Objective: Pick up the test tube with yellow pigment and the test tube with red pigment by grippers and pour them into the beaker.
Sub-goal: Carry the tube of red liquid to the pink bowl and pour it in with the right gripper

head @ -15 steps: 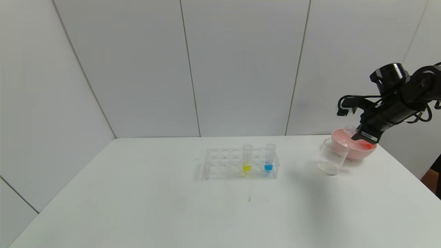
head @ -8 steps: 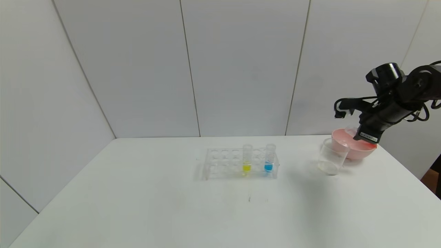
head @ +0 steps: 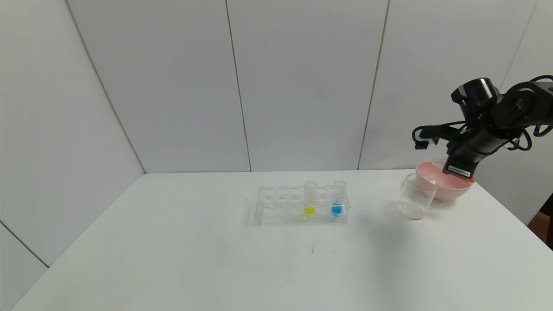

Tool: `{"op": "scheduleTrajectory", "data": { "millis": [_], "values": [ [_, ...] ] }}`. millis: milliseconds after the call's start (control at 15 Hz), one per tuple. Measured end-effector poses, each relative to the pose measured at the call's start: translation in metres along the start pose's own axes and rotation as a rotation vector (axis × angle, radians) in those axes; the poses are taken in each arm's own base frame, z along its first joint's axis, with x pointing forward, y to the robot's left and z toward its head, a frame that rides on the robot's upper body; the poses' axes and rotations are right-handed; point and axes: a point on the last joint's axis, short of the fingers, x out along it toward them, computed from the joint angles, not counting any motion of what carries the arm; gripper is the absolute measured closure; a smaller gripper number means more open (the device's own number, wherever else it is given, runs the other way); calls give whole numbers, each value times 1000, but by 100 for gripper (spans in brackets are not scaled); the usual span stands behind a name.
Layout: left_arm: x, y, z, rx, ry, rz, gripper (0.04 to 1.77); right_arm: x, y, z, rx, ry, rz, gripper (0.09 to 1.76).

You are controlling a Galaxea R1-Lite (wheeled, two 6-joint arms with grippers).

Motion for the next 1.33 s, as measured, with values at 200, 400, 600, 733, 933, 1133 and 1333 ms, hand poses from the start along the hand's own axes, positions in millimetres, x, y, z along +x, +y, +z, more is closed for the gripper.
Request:
{"op": "scheduleTrajectory", "data": {
  "millis": [200, 400, 600, 733, 933, 1133, 1333],
  "values": [
    [0, 0, 0, 0, 0, 0, 9, 0, -1, 1, -13, 2, -13, 136],
    [0, 0, 0, 0, 0, 0, 9, 0, -1, 1, -29, 19, -25, 136],
    [0, 0, 0, 0, 0, 0, 9, 0, 0, 1, -62, 27, -23, 136],
    [0, 0, 0, 0, 0, 0, 9, -1, 0, 0, -93, 69, -46, 136],
    [0, 0, 0, 0, 0, 0, 9, 0, -1, 1, -118, 87, -65, 136],
    [0, 0, 0, 0, 0, 0, 9, 0, 2, 5, -156, 119, -87, 136],
    [0, 0, 0, 0, 0, 0, 9, -2, 6, 13, -192, 126, -109, 136]
  ]
}}
